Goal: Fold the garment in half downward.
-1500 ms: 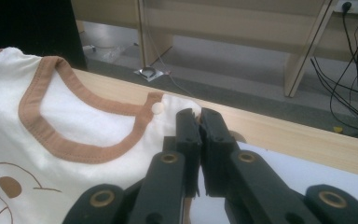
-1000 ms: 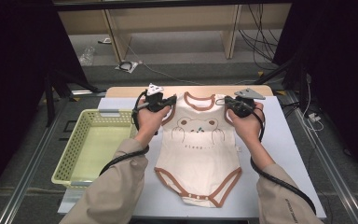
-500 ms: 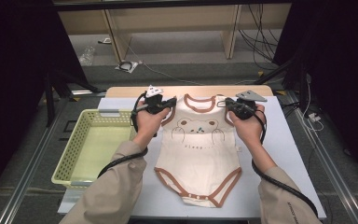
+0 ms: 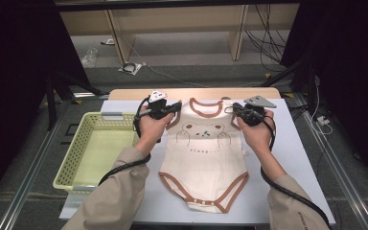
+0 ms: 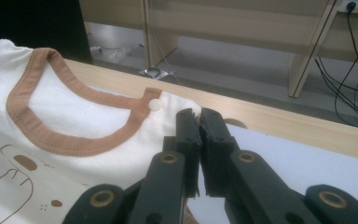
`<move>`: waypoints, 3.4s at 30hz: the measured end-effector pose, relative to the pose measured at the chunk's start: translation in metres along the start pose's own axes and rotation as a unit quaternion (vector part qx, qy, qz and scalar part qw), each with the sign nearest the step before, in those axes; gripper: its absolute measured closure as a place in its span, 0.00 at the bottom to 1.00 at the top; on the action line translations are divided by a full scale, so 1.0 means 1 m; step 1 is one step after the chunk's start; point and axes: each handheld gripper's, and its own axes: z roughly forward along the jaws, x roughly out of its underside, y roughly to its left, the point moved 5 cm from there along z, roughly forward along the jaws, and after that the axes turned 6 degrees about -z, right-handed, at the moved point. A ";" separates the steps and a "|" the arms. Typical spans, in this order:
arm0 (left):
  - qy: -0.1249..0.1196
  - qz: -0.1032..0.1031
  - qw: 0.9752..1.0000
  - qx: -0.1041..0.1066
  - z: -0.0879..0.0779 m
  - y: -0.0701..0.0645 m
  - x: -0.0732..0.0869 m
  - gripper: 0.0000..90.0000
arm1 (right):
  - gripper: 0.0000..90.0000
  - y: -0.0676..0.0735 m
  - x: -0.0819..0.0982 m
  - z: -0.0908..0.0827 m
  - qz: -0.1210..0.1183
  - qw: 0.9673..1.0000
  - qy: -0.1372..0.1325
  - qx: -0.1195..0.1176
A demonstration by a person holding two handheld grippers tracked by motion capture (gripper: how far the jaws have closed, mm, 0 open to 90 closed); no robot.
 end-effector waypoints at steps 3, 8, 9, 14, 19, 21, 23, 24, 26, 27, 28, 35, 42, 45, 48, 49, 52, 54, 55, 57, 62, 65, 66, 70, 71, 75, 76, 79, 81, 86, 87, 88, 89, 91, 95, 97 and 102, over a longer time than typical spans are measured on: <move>0.001 0.000 1.000 0.000 -0.001 0.000 0.002 0.98 | 0.97 0.000 0.001 -0.001 -0.001 1.000 0.000 -0.001; 0.001 0.000 1.000 0.002 -0.003 0.000 0.005 0.98 | 0.97 0.002 0.002 -0.003 -0.003 1.000 -0.002 -0.003; 0.001 0.002 1.000 0.002 -0.003 0.000 0.005 0.98 | 0.97 0.002 0.002 -0.004 -0.005 1.000 -0.002 -0.003; 0.000 0.004 1.000 0.005 -0.006 -0.001 0.007 0.98 | 0.97 0.004 0.003 -0.006 -0.004 1.000 -0.004 -0.005; -0.001 0.009 1.000 0.007 -0.009 -0.003 0.008 0.98 | 0.97 0.005 0.004 -0.008 -0.005 1.000 -0.006 -0.006; -0.002 0.010 1.000 0.007 -0.009 -0.003 0.009 0.98 | 0.97 0.005 0.005 -0.009 -0.006 1.000 -0.005 -0.006; -0.002 0.013 1.000 0.008 -0.010 -0.004 0.009 0.98 | 0.97 0.005 0.006 -0.009 -0.005 1.000 -0.006 -0.006; -0.002 0.013 1.000 0.008 -0.010 -0.004 0.009 0.98 | 0.97 0.005 0.006 -0.010 -0.005 1.000 -0.006 -0.006; -0.002 0.015 1.000 0.008 -0.012 -0.005 0.010 0.98 | 0.97 0.005 0.007 -0.011 -0.005 1.000 -0.004 -0.007; -0.003 0.015 1.000 0.008 -0.012 -0.006 0.010 0.98 | 0.97 0.006 0.008 -0.011 -0.004 1.000 -0.004 -0.006; -0.003 0.016 1.000 0.008 -0.012 -0.006 0.010 0.98 | 0.97 0.006 0.008 -0.012 -0.004 1.000 -0.003 -0.007; -0.003 0.018 1.000 0.009 -0.014 -0.007 0.013 0.98 | 0.97 0.007 0.011 -0.014 -0.006 1.000 -0.005 -0.007; -0.003 0.018 1.000 0.015 -0.017 -0.008 0.015 0.98 | 0.97 0.009 0.013 -0.016 -0.006 1.000 -0.005 -0.011; -0.001 0.020 1.000 0.016 -0.019 -0.009 0.017 0.98 | 0.97 0.009 0.014 -0.018 -0.005 1.000 -0.006 -0.011; 0.000 0.023 1.000 0.017 -0.020 -0.009 0.018 0.98 | 0.97 0.009 0.015 -0.019 -0.004 1.000 -0.006 -0.011; 0.000 0.024 1.000 0.017 -0.020 -0.009 0.018 0.98 | 0.97 0.009 0.015 -0.019 -0.006 1.000 -0.007 -0.011; 0.001 0.027 1.000 0.017 -0.022 -0.009 0.019 0.98 | 0.97 0.010 0.017 -0.020 -0.006 1.000 -0.006 -0.012; -0.001 0.026 0.999 0.018 -0.023 -0.010 0.019 0.98 | 0.97 0.011 0.018 -0.021 -0.007 1.000 -0.006 -0.013; 0.000 0.027 0.999 0.018 -0.023 -0.010 0.019 0.98 | 0.97 0.011 0.018 -0.021 -0.008 1.000 -0.005 -0.013; 0.001 0.028 0.999 0.018 -0.024 -0.010 0.020 0.98 | 0.97 0.011 0.019 -0.022 -0.006 1.000 -0.006 -0.015; 0.004 0.032 0.999 0.019 -0.026 -0.009 0.023 0.98 | 0.97 0.012 0.021 -0.025 -0.009 1.000 -0.005 -0.016; 0.006 0.034 0.999 0.020 -0.027 -0.010 0.024 0.98 | 0.97 0.013 0.022 -0.027 -0.010 1.000 -0.004 -0.018; 0.006 0.034 0.999 0.020 -0.027 -0.010 0.024 0.98 | 0.97 0.013 0.023 -0.027 -0.009 1.000 -0.005 -0.019; 0.006 0.036 0.999 0.023 -0.029 -0.012 0.025 0.98 | 0.97 0.014 0.025 -0.030 -0.009 1.000 -0.004 -0.021; 0.007 0.036 0.999 0.023 -0.029 -0.012 0.026 0.98 | 0.97 0.014 0.026 -0.031 -0.010 1.000 -0.003 -0.022; 0.008 0.035 0.999 0.024 -0.029 -0.012 0.027 0.98 | 0.97 0.014 0.028 -0.033 -0.009 1.000 -0.005 -0.023; 0.008 0.035 0.999 0.024 -0.029 -0.013 0.027 0.98 | 0.97 0.014 0.029 -0.033 -0.008 1.000 -0.004 -0.023; 0.010 0.038 0.999 0.026 -0.030 -0.013 0.029 0.98 | 0.97 0.014 0.030 -0.035 -0.009 1.000 -0.002 -0.023; 0.010 0.037 0.999 0.027 -0.030 -0.014 0.030 0.98 | 0.97 0.015 0.030 -0.035 -0.009 1.000 -0.006 -0.023; 0.014 0.040 0.999 0.028 -0.034 -0.014 0.033 0.98 | 0.97 0.017 0.032 -0.037 -0.010 1.000 -0.005 -0.026; 0.014 0.041 0.999 0.029 -0.034 -0.014 0.033 0.98 | 0.97 0.017 0.032 -0.037 -0.009 1.000 -0.005 -0.027; 0.014 0.042 0.999 0.030 -0.034 -0.014 0.034 0.98 | 0.97 0.018 0.032 -0.037 -0.011 1.000 -0.003 -0.026; 0.014 0.043 0.999 0.030 -0.035 -0.014 0.035 0.98 | 0.97 0.018 0.033 -0.038 -0.012 1.000 0.001 -0.027; 0.014 0.045 0.998 0.029 -0.036 -0.014 0.036 0.98 | 0.97 0.019 0.033 -0.038 -0.011 1.000 -0.003 -0.029; 0.015 0.044 0.998 0.030 -0.037 -0.014 0.039 0.98 | 0.97 0.020 0.034 -0.039 -0.012 0.999 -0.003 -0.031; 0.013 0.045 0.998 0.031 -0.037 -0.015 0.040 0.98 | 0.97 0.020 0.034 -0.041 -0.012 0.999 -0.001 -0.032; 0.013 0.047 0.998 0.033 -0.040 -0.016 0.042 0.98 | 0.97 0.020 0.037 -0.044 -0.009 0.999 0.000 -0.034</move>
